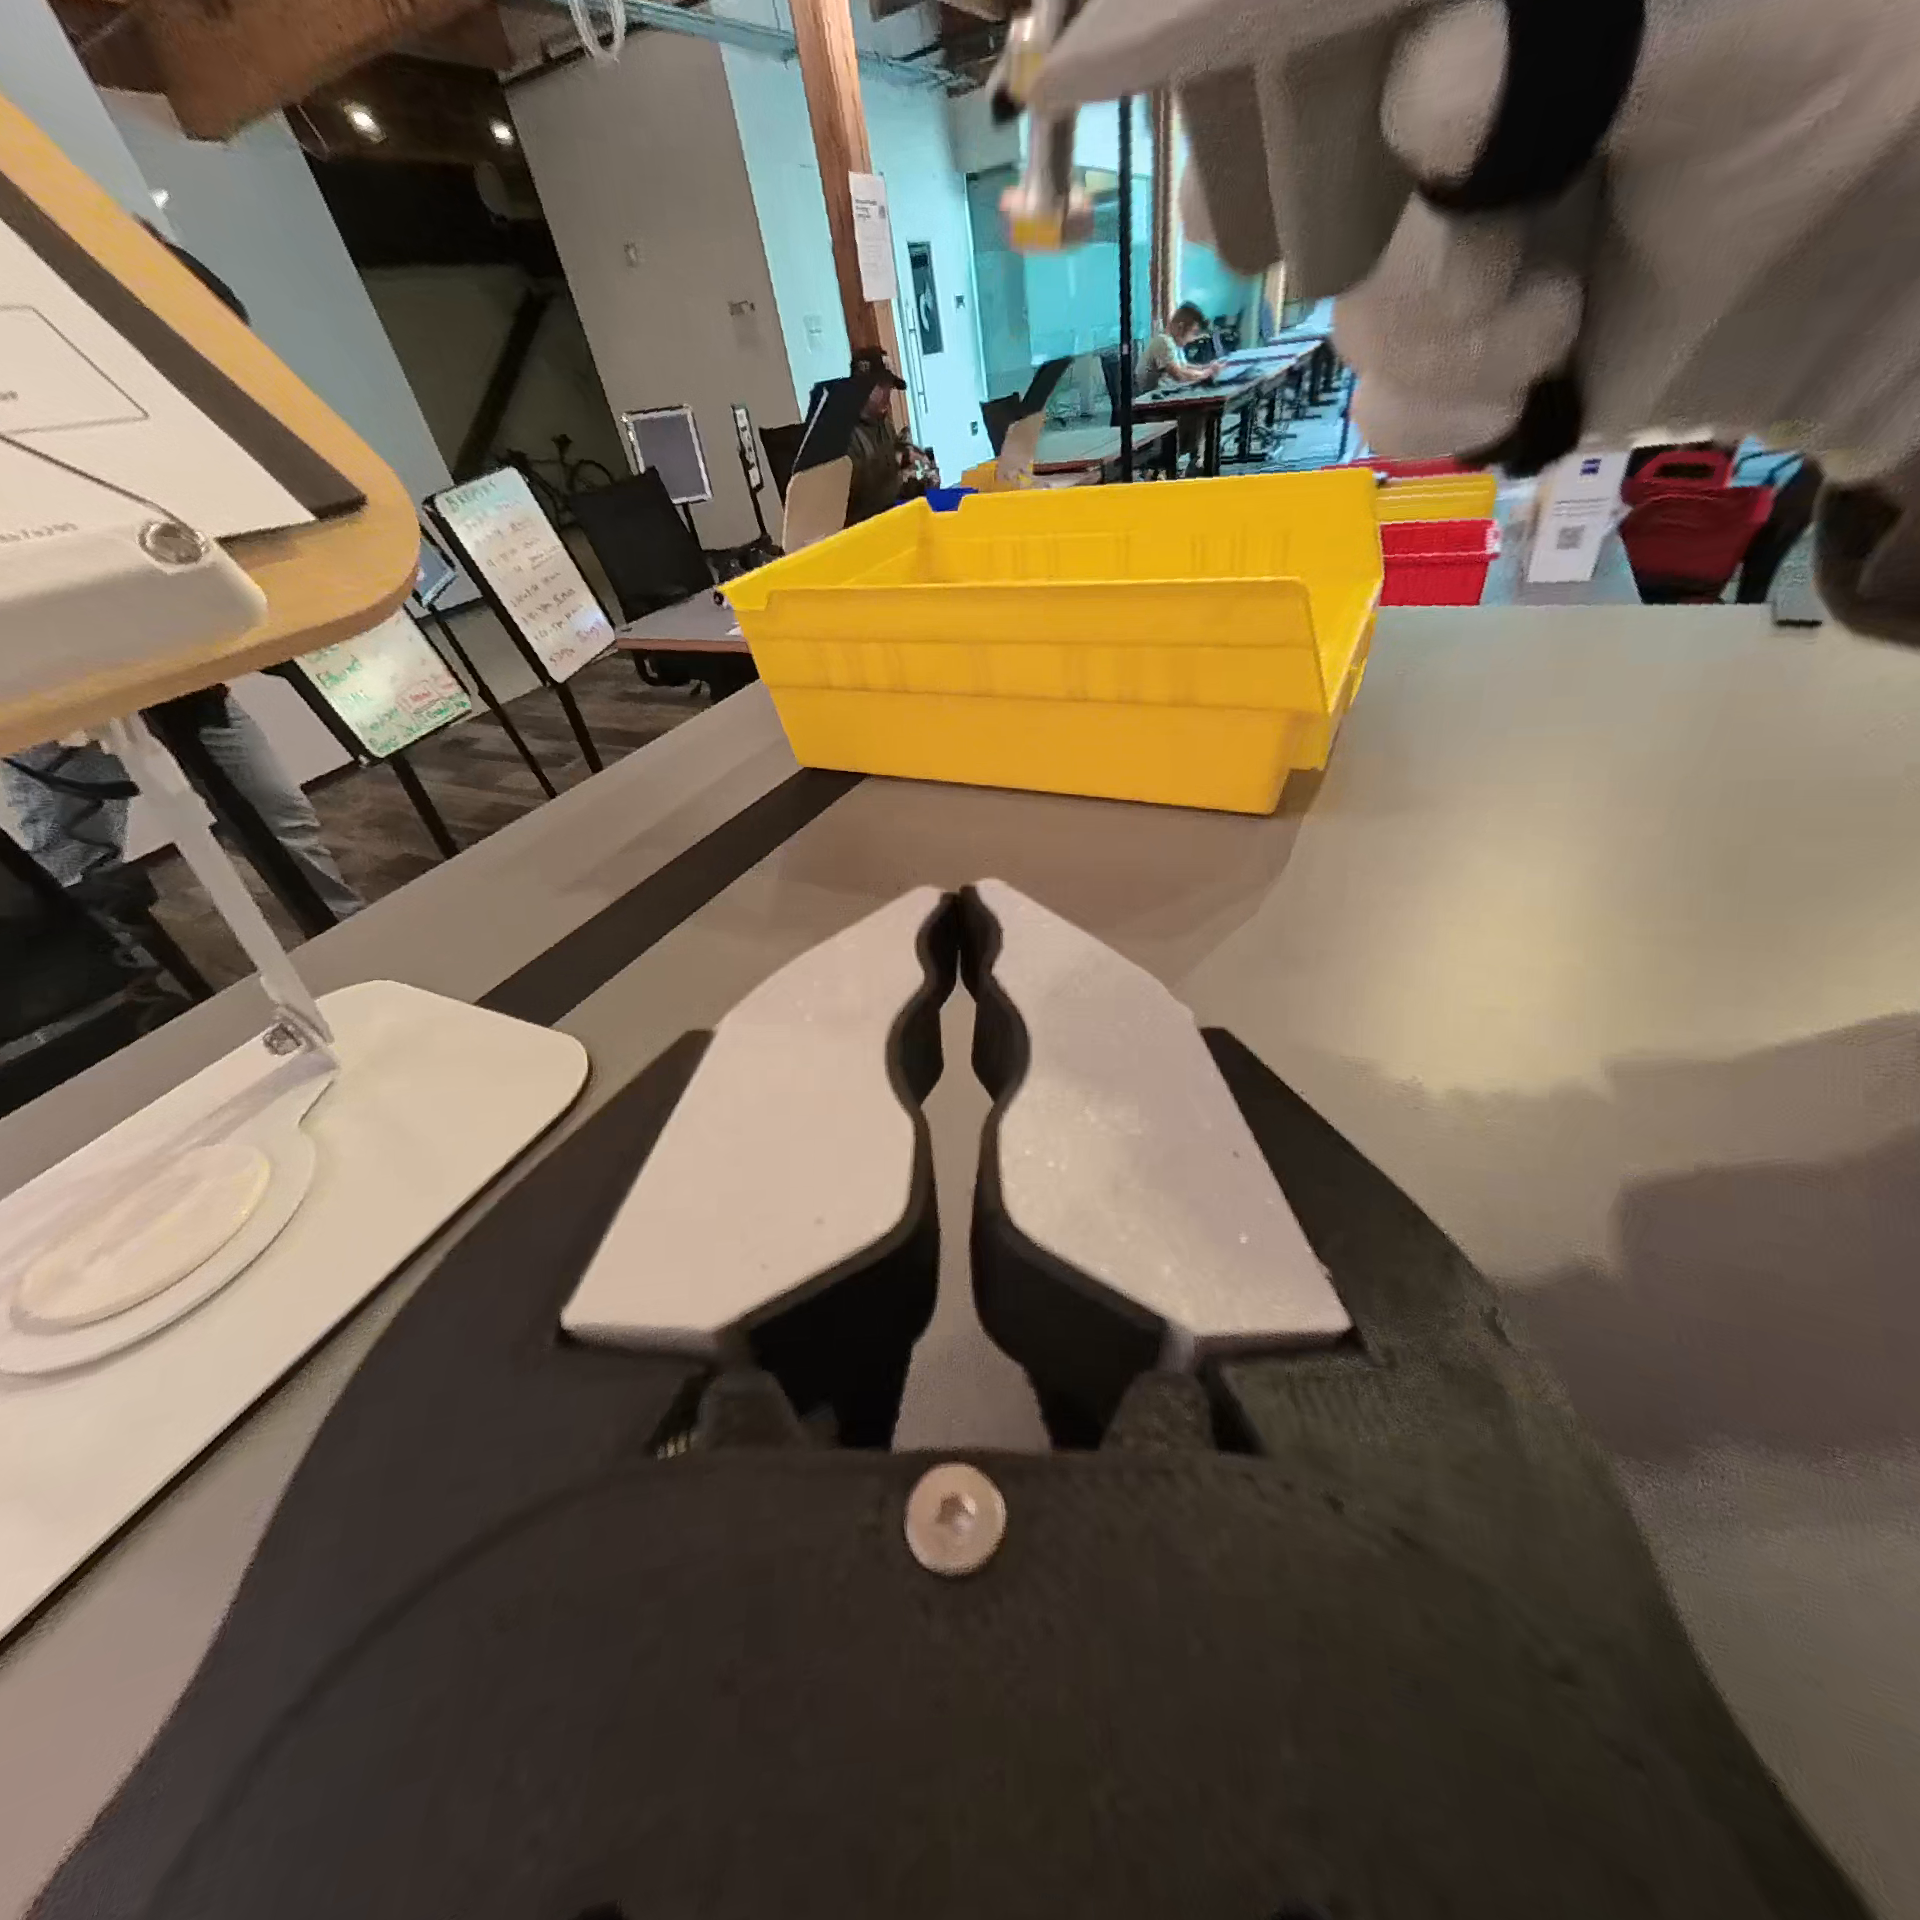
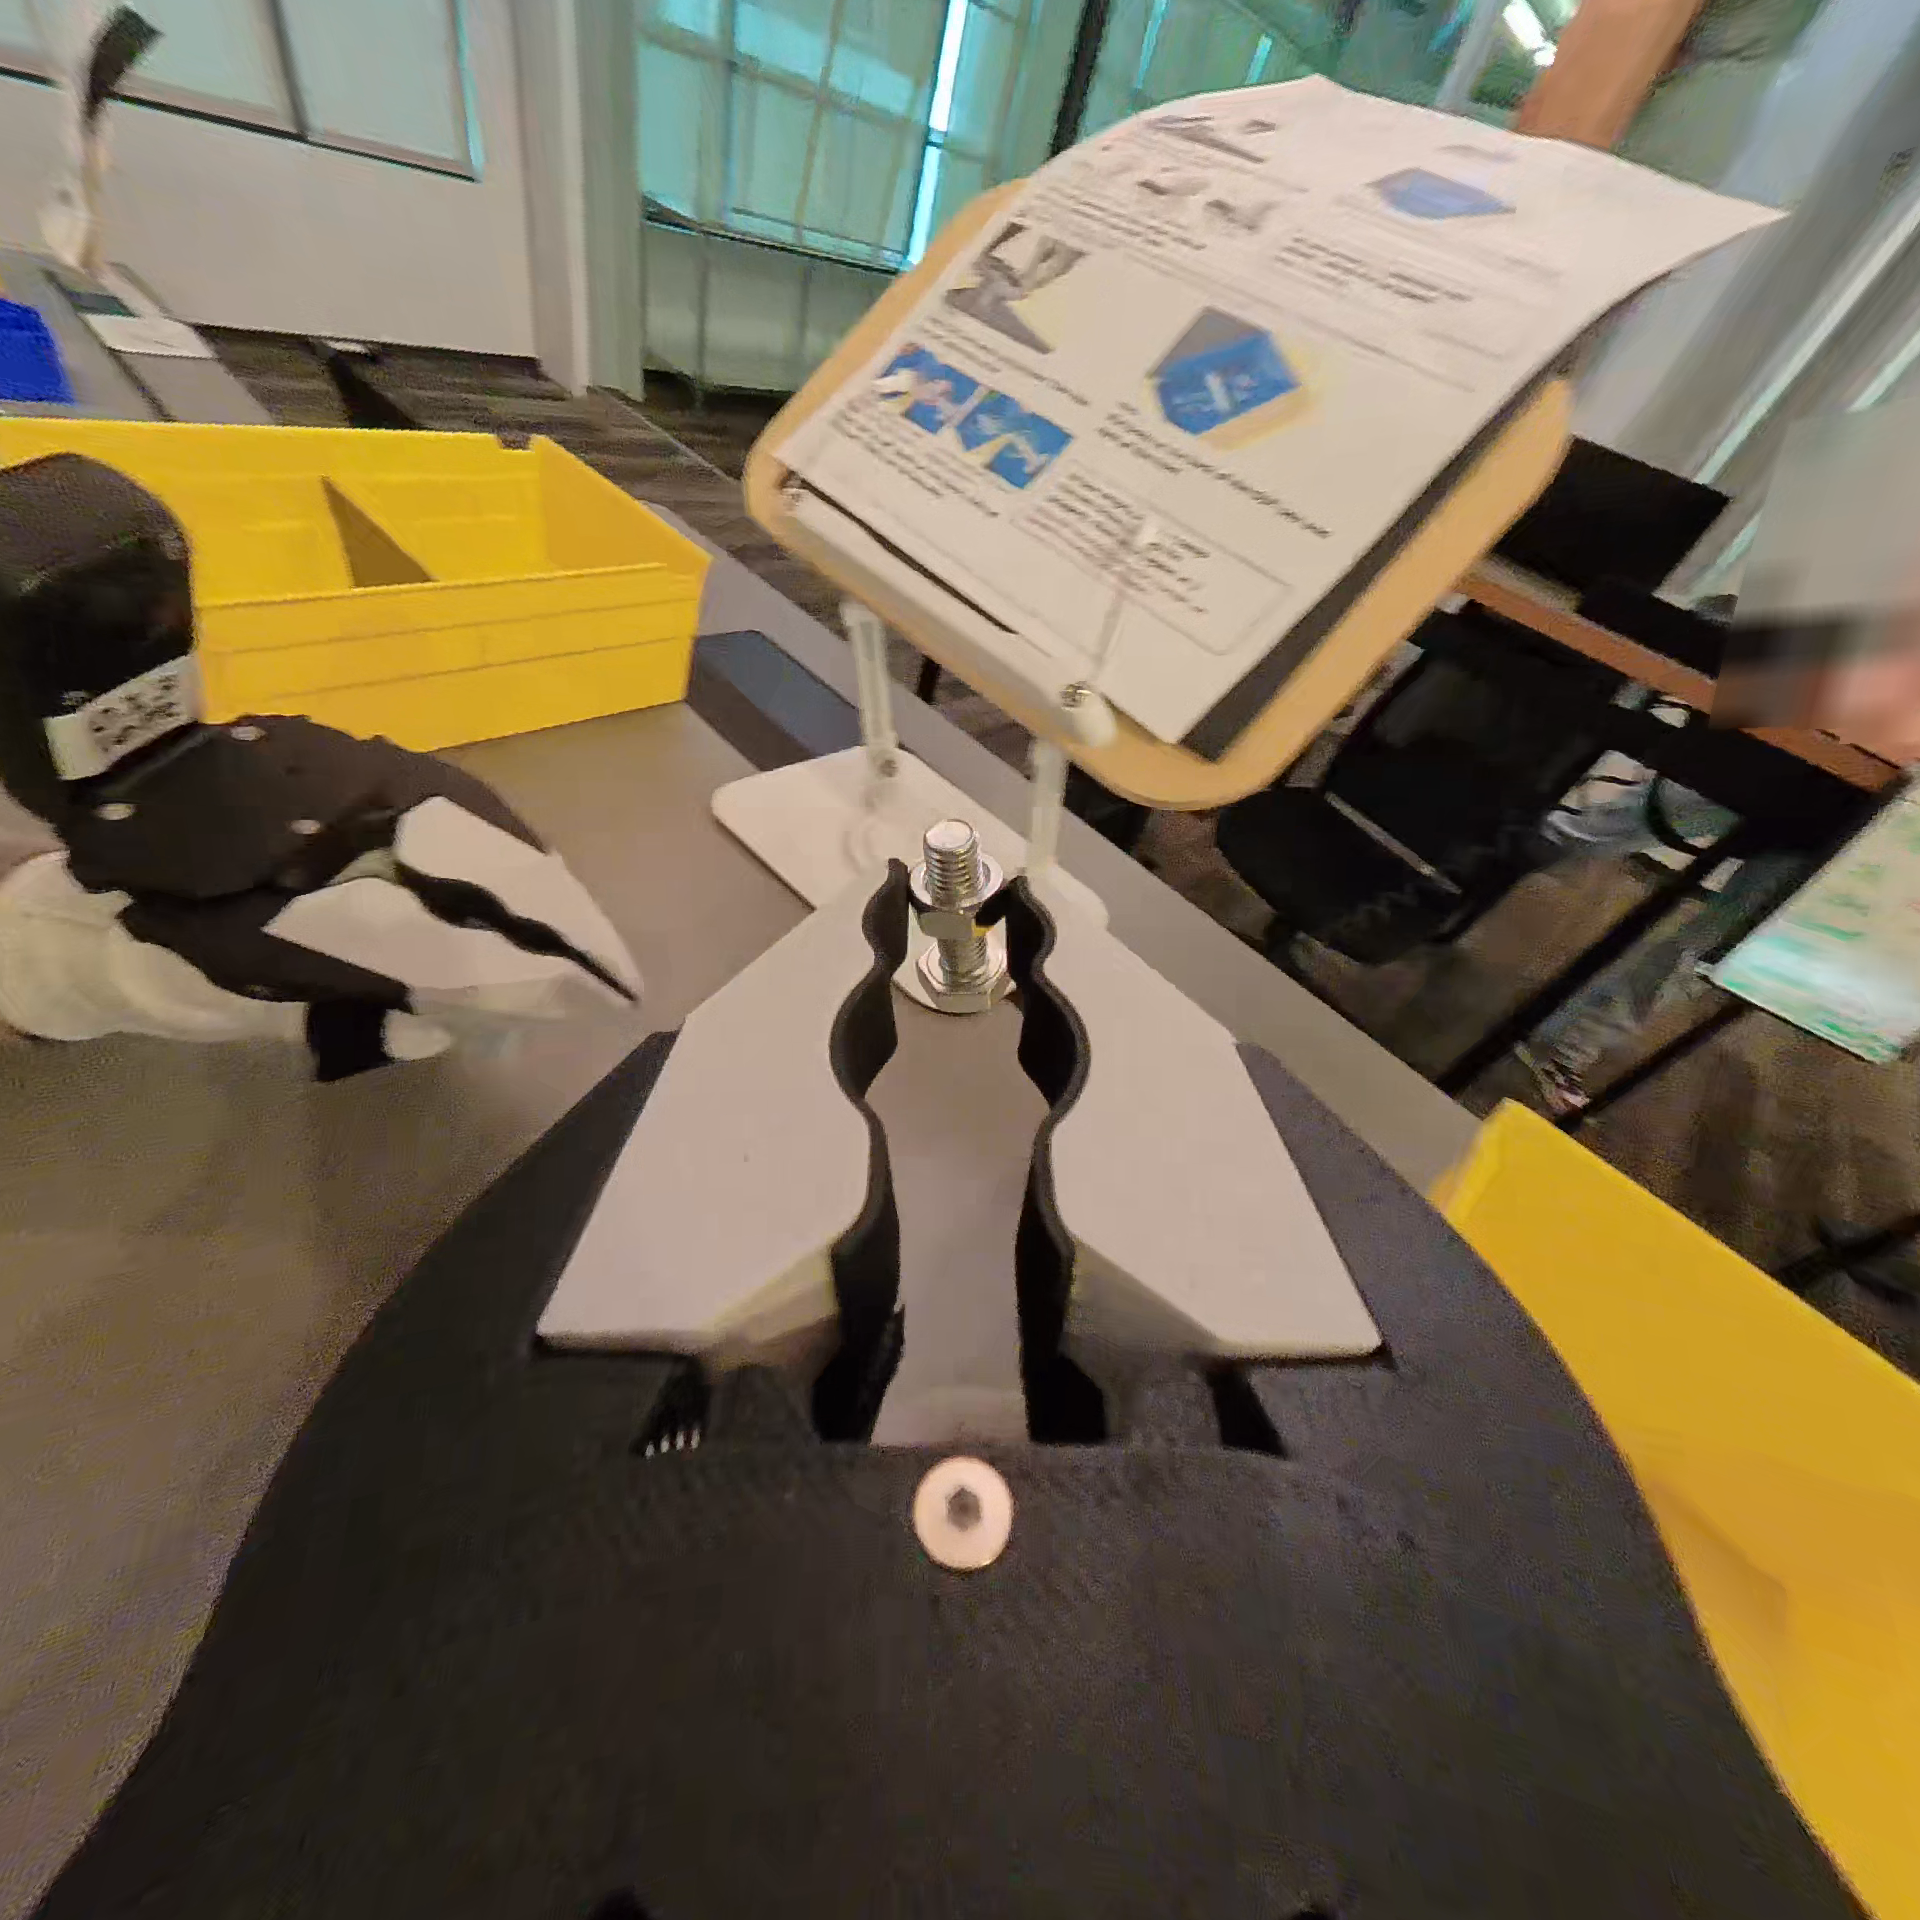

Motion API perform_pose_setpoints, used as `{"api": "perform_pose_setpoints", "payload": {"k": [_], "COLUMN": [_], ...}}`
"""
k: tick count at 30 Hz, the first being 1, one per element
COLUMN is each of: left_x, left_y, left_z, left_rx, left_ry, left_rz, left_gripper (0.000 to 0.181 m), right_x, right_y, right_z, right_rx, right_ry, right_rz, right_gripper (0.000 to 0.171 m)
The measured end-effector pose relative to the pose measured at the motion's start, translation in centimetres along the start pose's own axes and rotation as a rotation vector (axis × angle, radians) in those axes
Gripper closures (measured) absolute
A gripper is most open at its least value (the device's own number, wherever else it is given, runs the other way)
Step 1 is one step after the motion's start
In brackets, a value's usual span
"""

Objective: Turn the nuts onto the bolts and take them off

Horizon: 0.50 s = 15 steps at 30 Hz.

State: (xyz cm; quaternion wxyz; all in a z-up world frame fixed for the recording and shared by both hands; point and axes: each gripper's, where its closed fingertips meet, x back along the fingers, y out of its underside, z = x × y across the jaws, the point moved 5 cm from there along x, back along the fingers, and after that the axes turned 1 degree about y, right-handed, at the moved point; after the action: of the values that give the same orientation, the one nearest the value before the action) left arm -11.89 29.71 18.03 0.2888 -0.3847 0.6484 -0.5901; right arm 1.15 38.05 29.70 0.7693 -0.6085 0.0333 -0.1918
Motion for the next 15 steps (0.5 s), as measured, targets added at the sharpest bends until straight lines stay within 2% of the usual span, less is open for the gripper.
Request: {"api": "perform_pose_setpoints", "payload": {"k": [4,8,11,15], "left_x": [0.0,-0.1,-0.2,-0.1], "left_y": [-0.1,0.2,0.4,0.5], "left_z": [-0.1,-0.1,-0.1,-0.3], "left_rx": [0.015,0.015,0.013,0.013], "left_ry": [-0.008,-0.008,-0.011,-0.013], "left_rz": [-0.007,-0.024,-0.034,-0.041], "left_gripper": [0.181,0.181,0.181,0.181], "right_x": [2.7,3.6,2.9,1.9], "right_y": [1.2,6.1,11.5,17.8], "right_z": [8.3,14.7,17.3,18.1], "right_rx": [0.025,-0.022,-0.101,-0.177], "right_ry": [0.206,0.291,0.242,0.131], "right_rz": [-0.185,-0.505,-0.740,-1.013], "right_gripper": [0.155,0.154,0.154,0.154]}}
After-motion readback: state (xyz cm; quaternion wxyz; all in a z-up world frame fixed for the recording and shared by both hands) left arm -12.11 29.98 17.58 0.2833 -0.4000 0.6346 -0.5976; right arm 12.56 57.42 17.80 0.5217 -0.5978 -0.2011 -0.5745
